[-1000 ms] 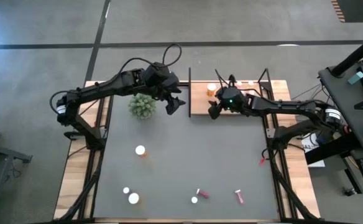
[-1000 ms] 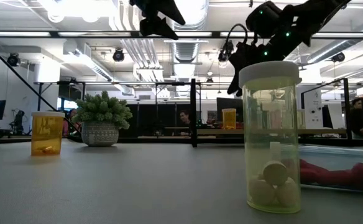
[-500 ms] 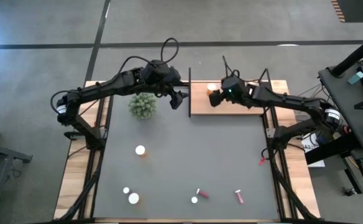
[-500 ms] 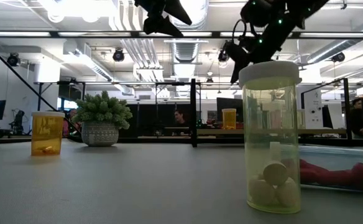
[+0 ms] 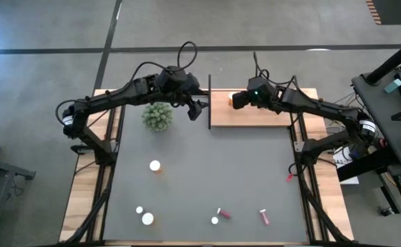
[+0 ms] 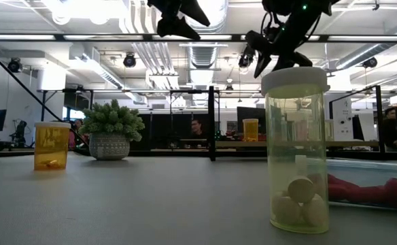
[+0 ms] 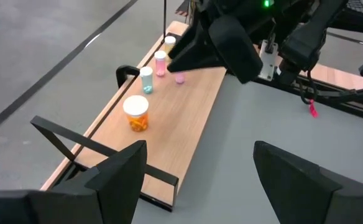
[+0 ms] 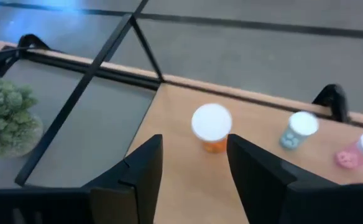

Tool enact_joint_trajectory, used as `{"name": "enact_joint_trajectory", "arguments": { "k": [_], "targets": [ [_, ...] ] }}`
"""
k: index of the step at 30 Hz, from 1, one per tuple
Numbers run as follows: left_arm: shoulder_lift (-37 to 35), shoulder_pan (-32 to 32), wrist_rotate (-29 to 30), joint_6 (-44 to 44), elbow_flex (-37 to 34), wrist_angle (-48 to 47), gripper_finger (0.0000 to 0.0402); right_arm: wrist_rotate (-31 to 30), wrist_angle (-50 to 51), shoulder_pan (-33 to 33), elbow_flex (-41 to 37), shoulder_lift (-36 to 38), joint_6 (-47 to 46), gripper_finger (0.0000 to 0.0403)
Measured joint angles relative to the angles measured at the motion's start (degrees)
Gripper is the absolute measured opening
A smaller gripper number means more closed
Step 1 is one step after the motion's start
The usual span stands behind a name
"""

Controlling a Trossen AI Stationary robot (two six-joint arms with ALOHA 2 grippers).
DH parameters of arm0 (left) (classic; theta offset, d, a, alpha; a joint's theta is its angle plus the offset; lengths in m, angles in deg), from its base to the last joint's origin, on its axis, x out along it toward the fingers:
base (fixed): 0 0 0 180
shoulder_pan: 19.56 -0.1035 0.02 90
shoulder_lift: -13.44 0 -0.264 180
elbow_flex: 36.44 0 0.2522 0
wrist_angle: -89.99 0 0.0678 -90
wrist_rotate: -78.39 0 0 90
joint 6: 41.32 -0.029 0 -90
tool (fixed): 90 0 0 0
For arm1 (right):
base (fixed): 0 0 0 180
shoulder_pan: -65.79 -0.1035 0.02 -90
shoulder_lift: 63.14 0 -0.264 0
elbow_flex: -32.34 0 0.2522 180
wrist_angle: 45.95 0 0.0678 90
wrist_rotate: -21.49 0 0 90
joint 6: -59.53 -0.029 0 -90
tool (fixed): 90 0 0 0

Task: Pick and place medicine bottles onto shelf by color
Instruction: Put the top left orange pill bottle on the shelf

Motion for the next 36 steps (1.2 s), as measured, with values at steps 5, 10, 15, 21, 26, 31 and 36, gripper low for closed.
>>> {"name": "enact_joint_trajectory", "arguments": {
  "k": [5, 10, 15, 21, 26, 31, 36],
  "targets": [
    [0.0, -0.1, 0.0, 0.0, -0.1, -0.4, 0.0279, 1.0, 0.0, 0.0, -1.9, 0.0, -3.2, 0.0162],
    [0.0, -0.1, 0.0, -0.3, -0.2, -0.4, 0.0279, 4.0, -0.1, 0.0, -2.9, -0.8, -7.8, 0.0161],
    [0.0, -0.1, 0.0, -0.5, -0.2, -0.4, 0.0279, 5.3, -0.3, 0.0, -3.0, -4.3, -8.9, 0.0161],
    [0.0, -0.1, -0.1, -0.5, -0.3, -0.7, 0.0279, 5.3, -0.3, 0.2, -1.9, -9.2, -7.0, 0.017],
    [0.0, -0.1, -0.1, -0.5, -0.3, -1.0, 0.0279, 5.3, -0.2, 0.7, 0.1, -10.9, -4.9, 0.0199],
    [0.0, -0.1, -0.1, -0.5, -0.4, -1.1, 0.0279, 7.2, 0.1, 1.4, 1.8, -11.8, -2.8, 0.0208],
    [0.0, -0.1, -0.1, -0.5, -0.4, -1.5, 0.0279, 7.9, 0.2, 1.6, 2.1, -12.0, -2.8, 0.0152]
  ]
}}
